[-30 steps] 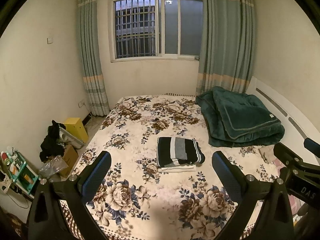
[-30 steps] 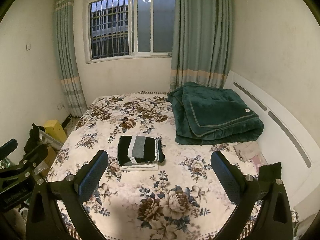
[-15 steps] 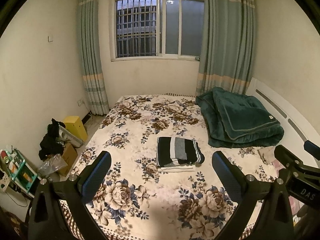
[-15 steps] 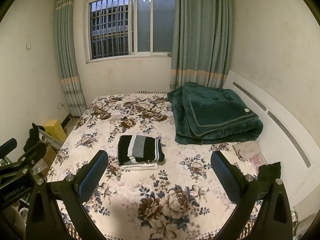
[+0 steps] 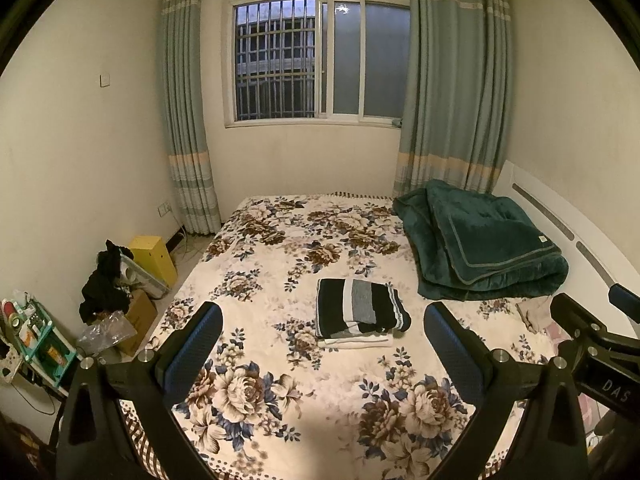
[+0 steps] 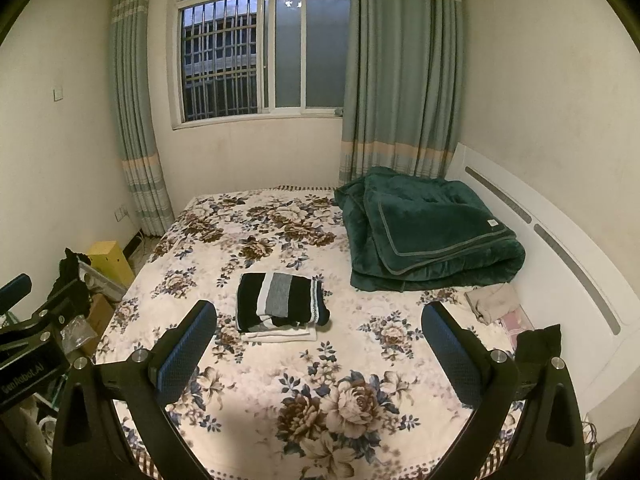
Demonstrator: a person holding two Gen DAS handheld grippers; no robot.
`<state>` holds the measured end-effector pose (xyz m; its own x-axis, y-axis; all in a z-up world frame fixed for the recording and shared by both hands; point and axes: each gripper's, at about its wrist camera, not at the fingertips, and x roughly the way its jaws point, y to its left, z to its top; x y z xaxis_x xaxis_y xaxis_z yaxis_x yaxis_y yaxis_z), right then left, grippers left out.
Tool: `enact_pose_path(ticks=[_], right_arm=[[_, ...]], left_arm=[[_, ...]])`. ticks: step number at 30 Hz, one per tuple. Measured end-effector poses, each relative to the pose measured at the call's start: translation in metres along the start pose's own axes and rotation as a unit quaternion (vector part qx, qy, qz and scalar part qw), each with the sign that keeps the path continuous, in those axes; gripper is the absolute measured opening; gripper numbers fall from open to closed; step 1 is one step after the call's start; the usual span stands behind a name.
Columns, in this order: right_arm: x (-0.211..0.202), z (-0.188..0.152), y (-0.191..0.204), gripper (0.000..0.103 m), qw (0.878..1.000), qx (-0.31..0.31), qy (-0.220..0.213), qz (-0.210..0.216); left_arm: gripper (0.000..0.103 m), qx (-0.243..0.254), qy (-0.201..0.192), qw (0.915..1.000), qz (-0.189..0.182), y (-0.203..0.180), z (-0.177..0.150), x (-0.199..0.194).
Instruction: Fold small clothes
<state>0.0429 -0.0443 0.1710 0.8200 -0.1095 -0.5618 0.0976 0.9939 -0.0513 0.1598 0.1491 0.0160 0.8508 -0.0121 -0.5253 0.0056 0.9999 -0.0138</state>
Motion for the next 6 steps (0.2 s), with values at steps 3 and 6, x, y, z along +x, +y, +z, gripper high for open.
enact_pose_path(ticks=[3,6], right_arm=[[0.0002,-0.0007,-0.0005,0.103,1.0,-0.001,0.0,-0.001],[-0.001,-0.0011,-0.0006,0.103,1.0,0.001,-0.002,-0.002]], left_arm=[[0.103,0.0,-0.004,1.0,0.001,0.0003,-0.0007,-0.0018],[0.103,-0.001,-0.006,1.0,0.002,0.0005,-0.0008,-0.0032]])
